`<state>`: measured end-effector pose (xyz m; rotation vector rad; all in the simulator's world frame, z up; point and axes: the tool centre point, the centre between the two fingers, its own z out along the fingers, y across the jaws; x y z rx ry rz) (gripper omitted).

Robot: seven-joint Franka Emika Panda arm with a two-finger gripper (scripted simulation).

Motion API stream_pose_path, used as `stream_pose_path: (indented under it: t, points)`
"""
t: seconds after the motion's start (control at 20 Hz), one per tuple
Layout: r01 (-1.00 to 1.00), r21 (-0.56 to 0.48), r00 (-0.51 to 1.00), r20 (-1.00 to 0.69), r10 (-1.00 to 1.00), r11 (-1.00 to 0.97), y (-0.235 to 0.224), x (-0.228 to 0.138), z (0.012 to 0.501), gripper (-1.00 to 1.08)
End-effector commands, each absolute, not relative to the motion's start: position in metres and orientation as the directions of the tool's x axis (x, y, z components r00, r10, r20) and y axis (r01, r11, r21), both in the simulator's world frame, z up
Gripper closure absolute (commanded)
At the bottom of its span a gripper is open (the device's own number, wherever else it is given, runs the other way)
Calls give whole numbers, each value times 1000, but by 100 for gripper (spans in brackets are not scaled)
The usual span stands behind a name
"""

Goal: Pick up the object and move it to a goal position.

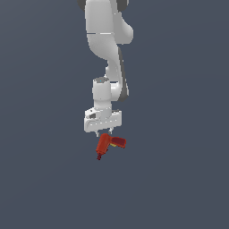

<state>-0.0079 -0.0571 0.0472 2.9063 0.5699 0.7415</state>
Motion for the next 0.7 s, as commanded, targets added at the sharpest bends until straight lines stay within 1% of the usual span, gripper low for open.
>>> stream_pose_path:
  t: [0.0,0.25,0.65]
  points:
    - [331,176,813,446,375,-927,-64,-8,50,108]
    - [331,178,812,446,376,-927,-81,-8,55,108]
    - [332,179,812,447,377,-926,-121,-10,69,108]
